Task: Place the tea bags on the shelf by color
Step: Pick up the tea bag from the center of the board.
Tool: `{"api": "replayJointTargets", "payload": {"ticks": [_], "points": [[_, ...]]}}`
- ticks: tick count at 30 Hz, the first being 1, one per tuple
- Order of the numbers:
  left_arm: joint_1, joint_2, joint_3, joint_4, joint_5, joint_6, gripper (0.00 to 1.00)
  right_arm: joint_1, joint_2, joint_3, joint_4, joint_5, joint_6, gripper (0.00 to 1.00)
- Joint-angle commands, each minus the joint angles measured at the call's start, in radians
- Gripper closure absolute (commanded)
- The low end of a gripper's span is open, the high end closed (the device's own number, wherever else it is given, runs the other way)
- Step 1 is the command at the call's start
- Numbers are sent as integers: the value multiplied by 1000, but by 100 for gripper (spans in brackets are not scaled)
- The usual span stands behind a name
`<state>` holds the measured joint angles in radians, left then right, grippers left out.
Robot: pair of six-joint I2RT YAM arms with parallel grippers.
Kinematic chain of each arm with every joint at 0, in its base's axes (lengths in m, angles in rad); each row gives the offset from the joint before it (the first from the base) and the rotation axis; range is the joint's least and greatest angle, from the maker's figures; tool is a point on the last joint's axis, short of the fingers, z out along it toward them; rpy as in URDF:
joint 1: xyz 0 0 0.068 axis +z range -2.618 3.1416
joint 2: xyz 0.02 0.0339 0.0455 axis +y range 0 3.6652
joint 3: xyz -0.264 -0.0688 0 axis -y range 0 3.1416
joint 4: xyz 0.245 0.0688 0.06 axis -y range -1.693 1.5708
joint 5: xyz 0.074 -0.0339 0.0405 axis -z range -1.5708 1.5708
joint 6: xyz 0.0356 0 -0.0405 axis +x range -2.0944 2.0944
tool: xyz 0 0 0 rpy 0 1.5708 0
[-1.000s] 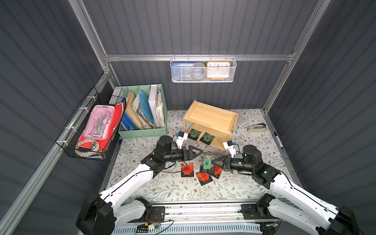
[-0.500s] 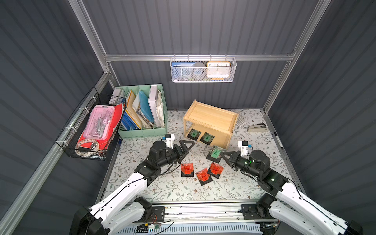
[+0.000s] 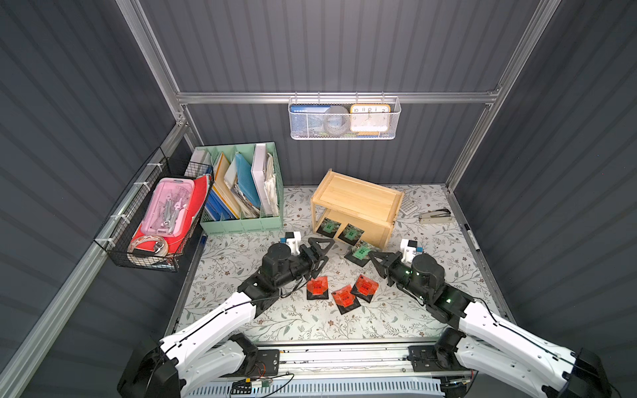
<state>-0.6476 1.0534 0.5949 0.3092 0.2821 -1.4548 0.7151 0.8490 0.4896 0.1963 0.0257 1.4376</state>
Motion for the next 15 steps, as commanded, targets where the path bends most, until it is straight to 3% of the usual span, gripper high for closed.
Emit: {"api": "replayJointTargets", "payload": {"ticks": [1,15], "points": [[-26,36,32,74,-24,-24,16,14,18,12,64,44,26,100],[-60,165,33,238,-11,-72,38,33,74,2,166,60,80,100]]}}
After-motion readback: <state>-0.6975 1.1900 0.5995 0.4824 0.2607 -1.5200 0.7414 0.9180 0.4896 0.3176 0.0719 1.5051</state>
